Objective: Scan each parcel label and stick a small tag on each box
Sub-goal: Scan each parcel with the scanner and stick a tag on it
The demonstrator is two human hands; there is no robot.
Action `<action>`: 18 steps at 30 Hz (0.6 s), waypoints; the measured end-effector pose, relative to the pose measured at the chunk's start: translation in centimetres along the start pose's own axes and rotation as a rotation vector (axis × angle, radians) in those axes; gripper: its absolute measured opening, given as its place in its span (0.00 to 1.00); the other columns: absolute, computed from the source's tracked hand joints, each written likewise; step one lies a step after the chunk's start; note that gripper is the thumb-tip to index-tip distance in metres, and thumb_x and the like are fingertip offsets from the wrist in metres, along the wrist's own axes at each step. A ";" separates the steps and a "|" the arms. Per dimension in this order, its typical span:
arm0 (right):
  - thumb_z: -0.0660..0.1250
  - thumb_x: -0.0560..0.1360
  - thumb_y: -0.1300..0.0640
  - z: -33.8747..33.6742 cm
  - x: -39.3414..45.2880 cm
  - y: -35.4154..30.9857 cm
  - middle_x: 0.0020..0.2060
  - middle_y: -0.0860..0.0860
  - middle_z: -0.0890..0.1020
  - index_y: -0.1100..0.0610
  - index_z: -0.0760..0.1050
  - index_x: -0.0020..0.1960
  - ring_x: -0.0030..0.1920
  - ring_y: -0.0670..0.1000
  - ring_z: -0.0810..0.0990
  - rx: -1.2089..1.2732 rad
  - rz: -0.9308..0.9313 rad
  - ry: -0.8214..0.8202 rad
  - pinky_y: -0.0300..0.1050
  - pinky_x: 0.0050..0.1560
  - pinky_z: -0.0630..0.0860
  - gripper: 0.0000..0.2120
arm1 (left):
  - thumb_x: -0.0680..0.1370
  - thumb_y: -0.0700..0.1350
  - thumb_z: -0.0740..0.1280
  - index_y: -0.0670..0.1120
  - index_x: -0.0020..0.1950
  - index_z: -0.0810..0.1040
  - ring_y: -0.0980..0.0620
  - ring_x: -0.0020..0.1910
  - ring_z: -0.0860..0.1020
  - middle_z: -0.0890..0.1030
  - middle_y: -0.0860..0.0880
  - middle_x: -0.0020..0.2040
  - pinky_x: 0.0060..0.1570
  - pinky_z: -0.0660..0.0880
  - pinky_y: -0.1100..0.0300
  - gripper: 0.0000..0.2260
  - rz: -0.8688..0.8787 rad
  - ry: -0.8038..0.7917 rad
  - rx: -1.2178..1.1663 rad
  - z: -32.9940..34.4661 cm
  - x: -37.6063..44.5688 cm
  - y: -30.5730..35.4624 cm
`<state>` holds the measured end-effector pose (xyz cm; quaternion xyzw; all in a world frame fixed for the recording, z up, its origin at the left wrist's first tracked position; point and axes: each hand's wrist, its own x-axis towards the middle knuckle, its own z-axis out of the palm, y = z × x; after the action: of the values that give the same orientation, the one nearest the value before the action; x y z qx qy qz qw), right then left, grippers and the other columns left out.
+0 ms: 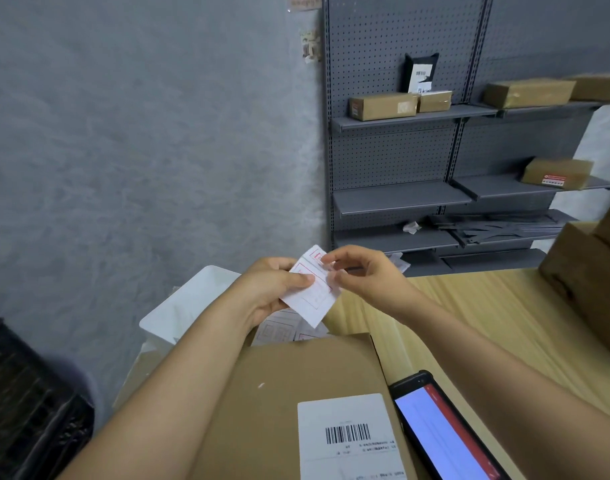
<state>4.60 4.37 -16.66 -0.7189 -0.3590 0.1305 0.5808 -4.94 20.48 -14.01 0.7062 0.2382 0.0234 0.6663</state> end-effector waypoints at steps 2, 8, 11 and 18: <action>0.74 0.71 0.60 0.1 -0.2 0.0 0.47 0.48 0.84 0.55 0.81 0.48 0.51 0.51 0.82 -0.081 0.011 0.000 0.52 0.56 0.78 0.07 | 0.75 0.35 0.69 0.41 0.58 0.79 0.47 0.47 0.84 0.84 0.41 0.50 0.44 0.80 0.57 0.12 0.023 -0.023 0.069 0.2 -0.6 0.0; 0.73 0.72 0.57 0.0 -1.5 -0.3 0.39 0.51 0.86 0.56 0.83 0.42 0.44 0.50 0.85 -0.073 0.019 0.001 0.49 0.52 0.80 0.02 | 0.76 0.35 0.68 0.50 0.48 0.83 0.55 0.40 0.84 0.86 0.50 0.43 0.40 0.78 0.62 0.10 0.098 -0.018 0.270 0.2 -2.4 -0.2; 0.71 0.73 0.57 -0.4 -2.0 -0.3 0.38 0.52 0.86 0.57 0.83 0.41 0.40 0.49 0.83 -0.069 0.048 0.079 0.49 0.51 0.78 0.05 | 0.76 0.35 0.66 0.52 0.46 0.81 0.57 0.38 0.82 0.84 0.53 0.41 0.33 0.75 0.64 0.11 0.102 0.054 0.367 -0.4 -3.2 -0.4; 0.69 0.75 0.55 -1.7 -3.3 0.0 0.36 0.52 0.83 0.58 0.81 0.41 0.37 0.49 0.80 -0.048 0.108 0.307 0.45 0.43 0.79 0.07 | 0.72 0.33 0.60 0.49 0.43 0.79 0.42 0.48 0.79 0.81 0.46 0.43 0.47 0.75 0.55 0.13 0.064 0.489 0.572 -4.5 -5.3 -1.8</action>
<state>3.26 0.90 -16.89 -0.7625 -0.2296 0.0414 0.6035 -11.82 22.71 -13.75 0.8444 0.3651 0.1445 0.3645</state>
